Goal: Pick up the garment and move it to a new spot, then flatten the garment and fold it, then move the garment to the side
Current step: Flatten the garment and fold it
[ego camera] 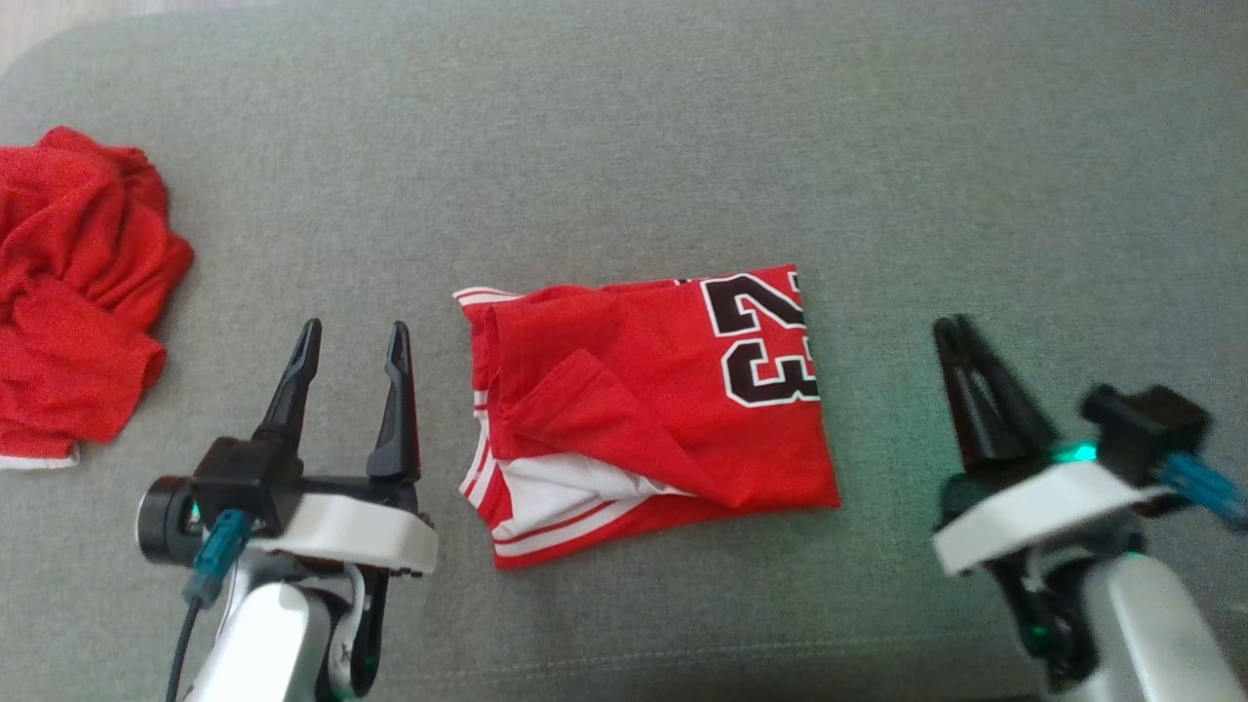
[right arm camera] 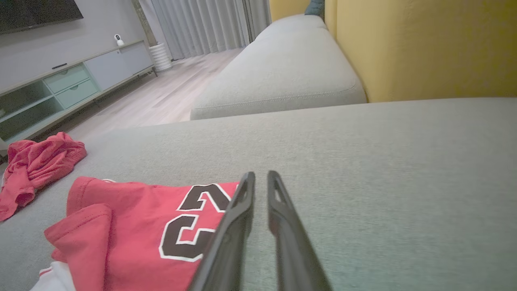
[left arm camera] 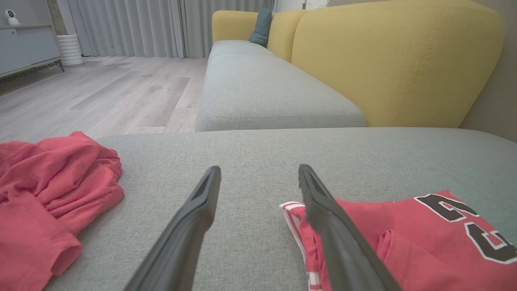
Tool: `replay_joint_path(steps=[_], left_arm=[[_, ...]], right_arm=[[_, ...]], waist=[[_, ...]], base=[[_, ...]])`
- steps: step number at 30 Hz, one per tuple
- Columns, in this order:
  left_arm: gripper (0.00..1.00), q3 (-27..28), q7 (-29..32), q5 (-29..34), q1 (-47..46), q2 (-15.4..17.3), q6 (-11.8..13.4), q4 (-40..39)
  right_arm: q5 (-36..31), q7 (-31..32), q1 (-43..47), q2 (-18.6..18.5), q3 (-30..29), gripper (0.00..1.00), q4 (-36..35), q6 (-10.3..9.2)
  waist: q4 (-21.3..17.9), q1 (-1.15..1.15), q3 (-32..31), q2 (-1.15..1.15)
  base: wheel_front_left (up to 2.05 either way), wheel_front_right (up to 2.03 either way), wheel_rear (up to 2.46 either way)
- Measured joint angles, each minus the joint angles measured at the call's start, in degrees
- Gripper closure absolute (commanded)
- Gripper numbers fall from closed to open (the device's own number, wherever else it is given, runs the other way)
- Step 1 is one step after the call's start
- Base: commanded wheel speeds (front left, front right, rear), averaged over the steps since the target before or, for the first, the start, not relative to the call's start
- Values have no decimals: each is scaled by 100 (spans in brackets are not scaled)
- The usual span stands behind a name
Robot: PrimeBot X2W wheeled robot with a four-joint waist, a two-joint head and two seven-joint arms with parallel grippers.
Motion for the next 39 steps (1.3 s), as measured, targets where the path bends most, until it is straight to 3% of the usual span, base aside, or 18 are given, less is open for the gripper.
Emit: replay_joint_path(steps=[10, 18, 31, 39], left_arm=[[0, -59, -8, -7, -166, -10, -10, 54], [0, -70, -18, -58, -220, -22, -10, 114], [0, -63, -64, -58, -232, -29, -9, 127], [0, -54, -65, -81, -227, -32, -8, 200]], right_arm=[[577, -109, -1081, 74, 1893, 100, 1544, 0], [1147, -391, -1649, 198, 2854, 100, 2596, 0], [2014, -407, -1910, 152, 4388, 100, 2621, 0], [2173, -883, -2026, -31, 4309, 100, 2249, 0]], waist=[[239, 0, 138, 0], [417, 0, 195, 0], [390, 0, 187, 0], [342, 0, 45, 0]], base=[[0, 0, 0], [0, 0, 0], [0, 0, 0], [0, 0, 0]])
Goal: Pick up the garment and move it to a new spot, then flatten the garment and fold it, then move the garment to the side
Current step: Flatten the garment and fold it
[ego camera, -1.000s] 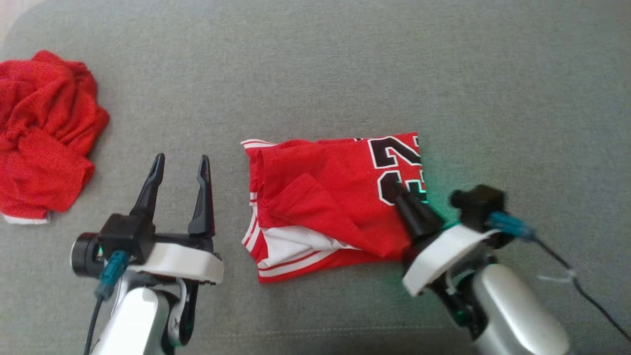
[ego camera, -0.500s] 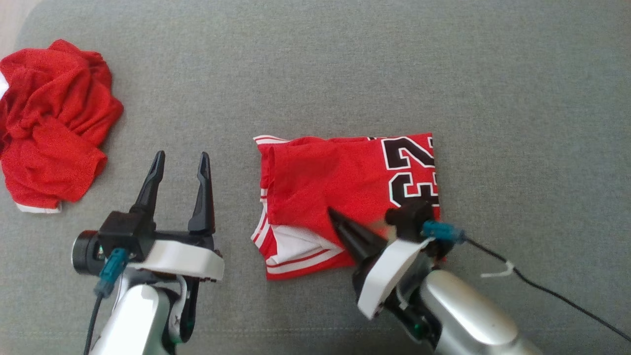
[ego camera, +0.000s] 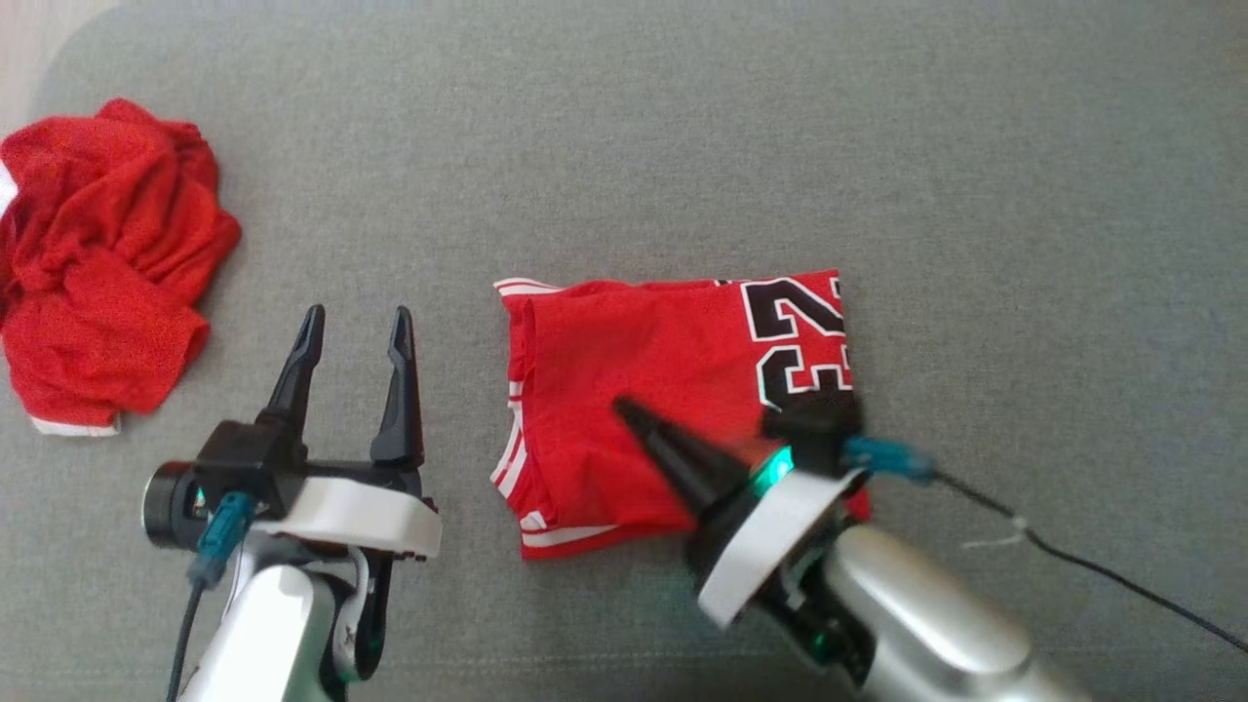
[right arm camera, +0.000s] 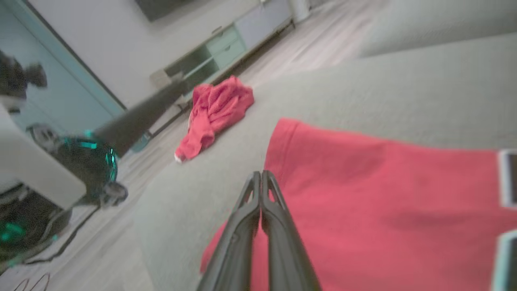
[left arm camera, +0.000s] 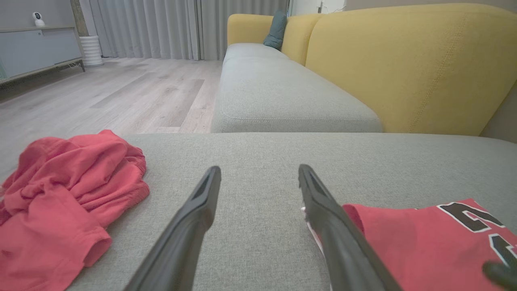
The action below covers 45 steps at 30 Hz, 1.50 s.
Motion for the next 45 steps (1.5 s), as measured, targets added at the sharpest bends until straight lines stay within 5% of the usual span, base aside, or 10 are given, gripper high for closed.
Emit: replay_joint_path(steps=[1, 2, 3, 4, 12, 20, 45], left_arm=[[0, 1, 0, 0, 8, 0, 4, 11], [0, 4, -1, 0, 15, 0, 8, 15], [0, 10, -1, 0, 26, 1, 8, 16], [0, 13, -1, 0, 39, 1, 10, 18], [0, 30, 1, -2, 319, 22, 56, 14], [0, 23, 57, -4, 492, 82, 108, -87], [0, 35, 209, -102, 1178, 375, 290, -281]], right_arm=[[0, -94, -1, -18, -136, 100, -71, 0], [-22, -190, 1, -46, -303, 76, -134, 0], [-69, -288, 5, -89, -509, 16, -190, 0], [-135, -350, 16, -137, -753, 0, -236, 0], [-1156, -409, 776, -304, -2905, 0, -699, 0], [-1889, 110, 1723, -220, -4311, 0, -1537, 0], [-2304, 845, 2866, 108, -4891, 0, -2505, 0]], waist=[[-8, 0, -32, 0], [-20, 0, -67, 0], [-34, 0, -101, 0], [-49, 0, -137, 0], [-212, 0, -434, 0], [-348, 0, -689, 0], [-468, 0, -1351, 0]], base=[[0, 0, 0], [0, 0, 0], [0, 0, 0], [0, 0, 0], [0, 0, 0], [0, 0, 0], [0, 0, 0]])
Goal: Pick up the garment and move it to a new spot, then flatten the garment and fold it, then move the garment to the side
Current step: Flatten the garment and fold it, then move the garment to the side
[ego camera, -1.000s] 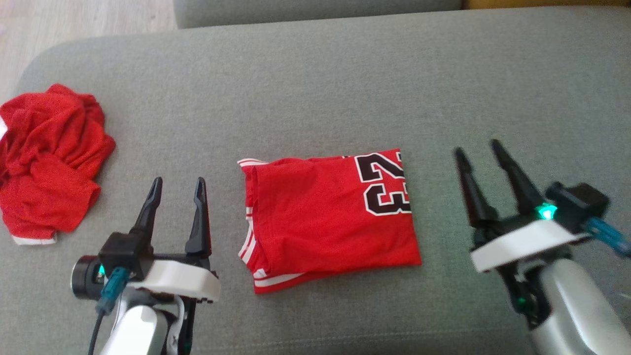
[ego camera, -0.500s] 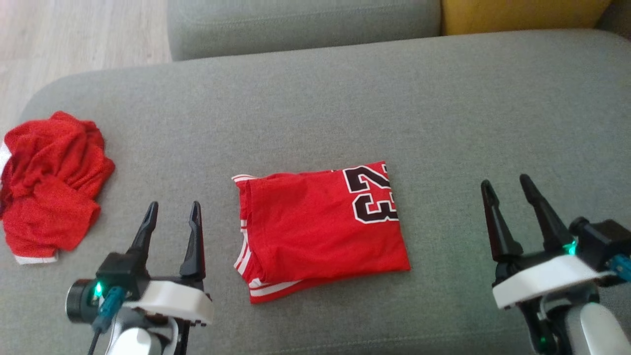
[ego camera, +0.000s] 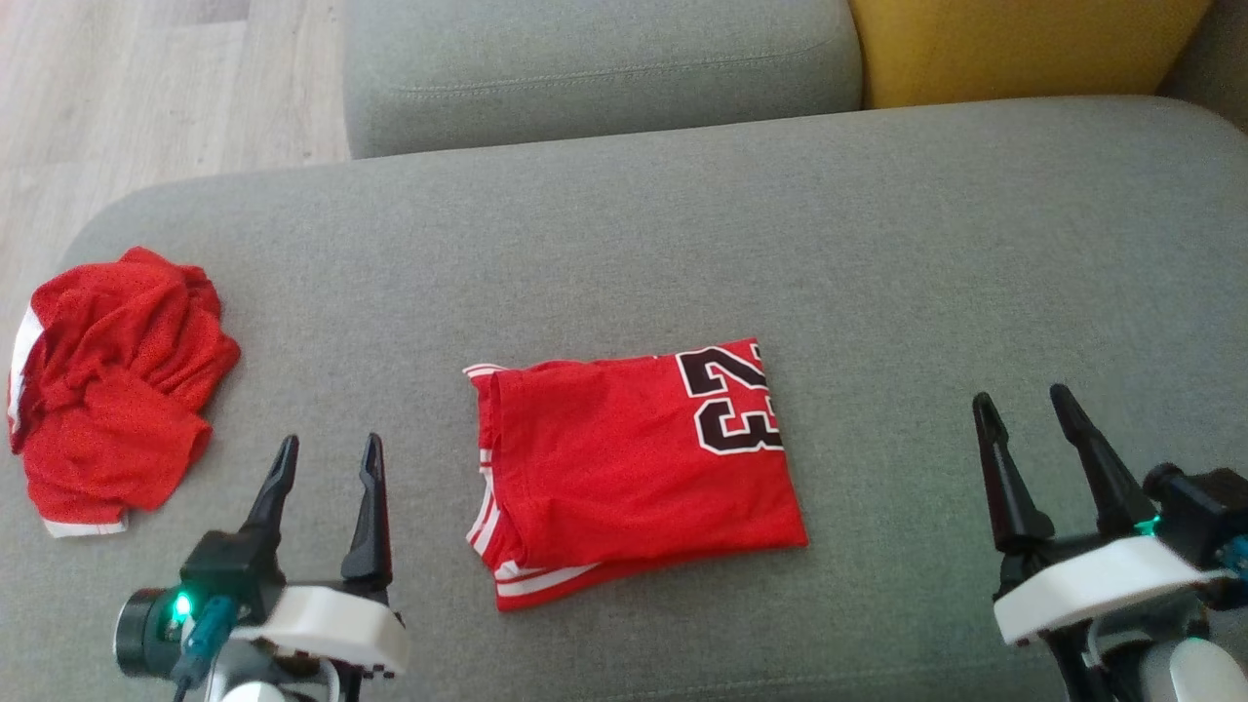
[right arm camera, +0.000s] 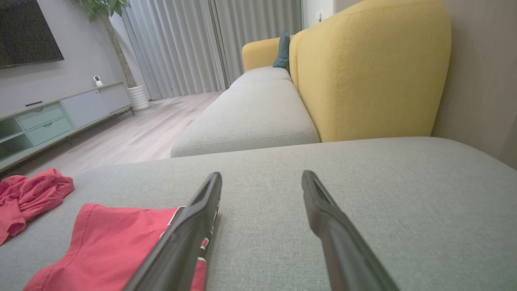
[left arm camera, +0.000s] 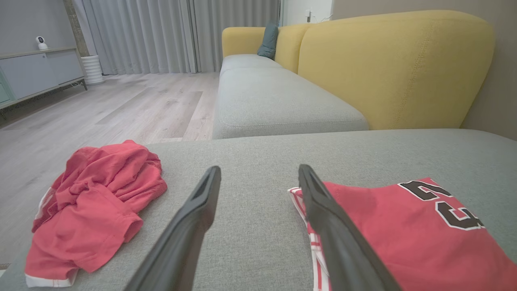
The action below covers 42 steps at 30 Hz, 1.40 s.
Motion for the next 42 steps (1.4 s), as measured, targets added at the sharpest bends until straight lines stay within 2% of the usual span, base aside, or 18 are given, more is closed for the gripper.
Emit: replay_joint_path(steps=[9, 29, 35, 42], left_arm=[[0, -1, 8, 0, 4, 27, 45, -43], [0, -22, -1, -51, -37, 43, 70, -42], [0, -82, -58, -49, -374, 30, 68, -52], [0, -122, -152, -46, -737, -58, 19, -66]], right_arm=[[-34, 62, 75, 110, -68, 0, -89, 0], [-109, 92, 59, 112, -100, 0, -79, 0], [-216, 202, -86, 74, 1, 0, 255, 0], [-134, 203, -761, 35, 536, 0, 1053, 0]], waist=[[-36, 0, 20, 0], [-4, 0, 191, 0], [169, 0, 451, 0], [474, 0, 835, 0]], base=[[0, 0, 0], [0, 0, 0], [0, 0, 0], [0, 0, 0]])
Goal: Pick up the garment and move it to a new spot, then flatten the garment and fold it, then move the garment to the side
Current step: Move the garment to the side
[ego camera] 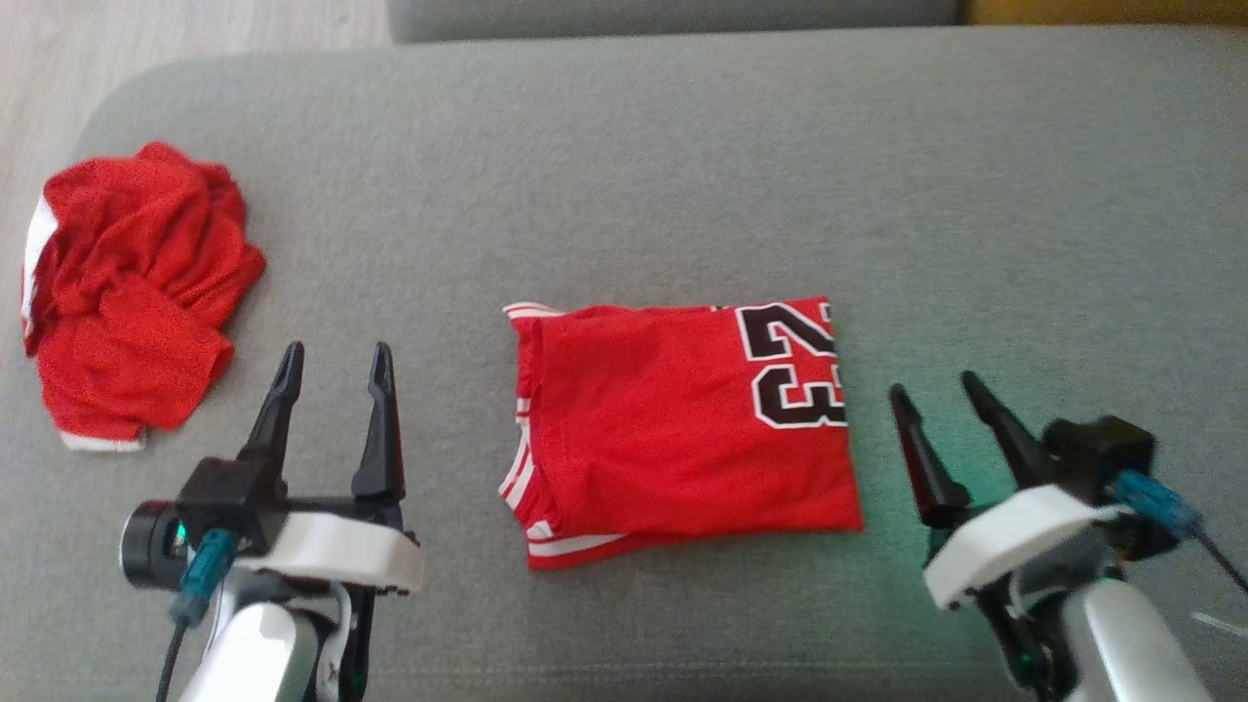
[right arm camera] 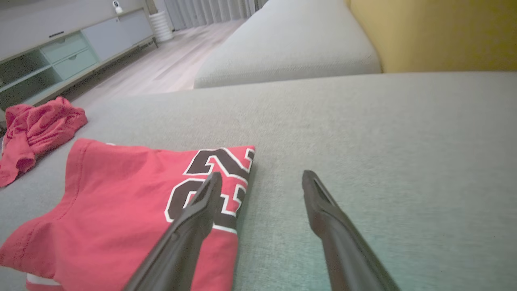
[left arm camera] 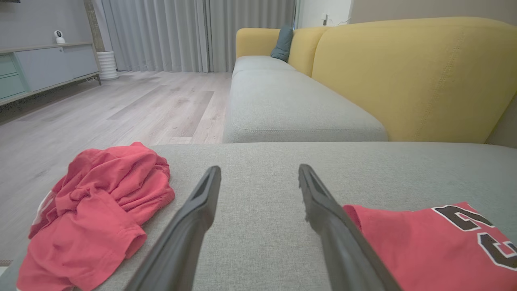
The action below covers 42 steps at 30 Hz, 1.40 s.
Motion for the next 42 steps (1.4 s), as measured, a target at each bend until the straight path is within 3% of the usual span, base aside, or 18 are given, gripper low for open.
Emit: replay_joint_path(steps=[12, 13, 14, 15, 21, 28, 42], left_arm=[[0, -19, -57, 147, -406, -177, -52, 120], [0, -15, -57, 157, -414, -183, -52, 129], [0, -15, -57, 157, -414, -183, -52, 129], [0, -14, -57, 157, -423, -198, -52, 130], [0, 10, -58, 278, -423, -293, -52, 100], [0, 130, -59, 370, -421, -307, -109, 9], [0, 14, -77, 624, -499, -308, -359, -107]], right_arm=[[252, 211, -625, 27, 347, 0, 1511, 0], [286, 229, -639, 29, 353, 56, 1545, 0], [286, 229, -639, 29, 353, 83, 1545, 0], [313, 237, -656, 23, 357, 100, 1561, 0], [355, 241, -748, -36, 433, 100, 1597, 0], [354, 205, -777, -101, 549, 100, 1388, 0], [513, -46, -1844, -783, 857, 100, 1582, 0]], waist=[[519, 0, 380, 0], [545, 0, 381, 0], [545, 0, 381, 0], [566, 0, 381, 0], [578, 0, 361, 0], [311, 0, 378, 0], [-912, 0, 487, 0]], base=[[0, 0, 0], [0, 0, 0], [0, 0, 0], [0, 0, 0], [0, 0, 0], [0, 0, 0], [0, 0, 0]])
